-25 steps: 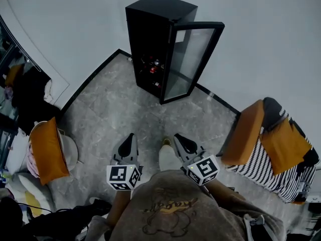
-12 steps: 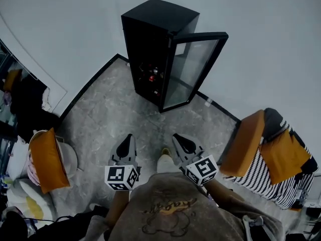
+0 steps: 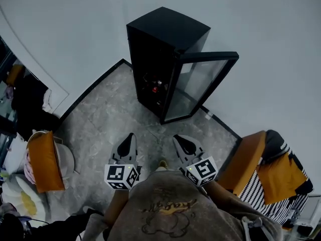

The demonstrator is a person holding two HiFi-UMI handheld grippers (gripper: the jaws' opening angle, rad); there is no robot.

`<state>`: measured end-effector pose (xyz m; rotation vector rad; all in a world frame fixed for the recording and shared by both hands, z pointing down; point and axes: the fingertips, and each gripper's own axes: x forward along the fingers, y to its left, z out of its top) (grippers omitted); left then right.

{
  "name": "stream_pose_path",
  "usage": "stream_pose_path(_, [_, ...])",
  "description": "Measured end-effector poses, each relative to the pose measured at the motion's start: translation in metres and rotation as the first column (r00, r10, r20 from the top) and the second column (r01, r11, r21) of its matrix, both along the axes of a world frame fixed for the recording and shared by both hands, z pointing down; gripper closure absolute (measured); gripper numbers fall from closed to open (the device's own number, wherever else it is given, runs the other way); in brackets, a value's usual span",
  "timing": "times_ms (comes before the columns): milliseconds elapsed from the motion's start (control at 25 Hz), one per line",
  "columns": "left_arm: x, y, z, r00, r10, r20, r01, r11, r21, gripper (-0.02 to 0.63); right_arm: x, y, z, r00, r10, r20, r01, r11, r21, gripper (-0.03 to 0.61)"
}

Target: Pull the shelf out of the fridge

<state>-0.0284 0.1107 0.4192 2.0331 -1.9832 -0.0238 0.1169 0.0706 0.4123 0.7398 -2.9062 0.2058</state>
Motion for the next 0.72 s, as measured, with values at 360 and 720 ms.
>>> stream_pose_path(360, [0.003, -0.054, -0.001, 0.999, 0.036, -0.036, -0.034, 0.998, 0.050, 0.612, -0.012, -0.050, 0.009, 0.998, -0.062, -0.008, 0.062, 0.998, -0.011, 0.557])
stream_pose_path(720, [-0.029, -0.106, 0.005, 0.994, 0.065, -0.084, -0.061, 0.997, 0.048, 0.612, -0.046, -0.092, 0.012, 0.999, -0.043, -0.012, 0.043, 0.999, -0.011, 0.557])
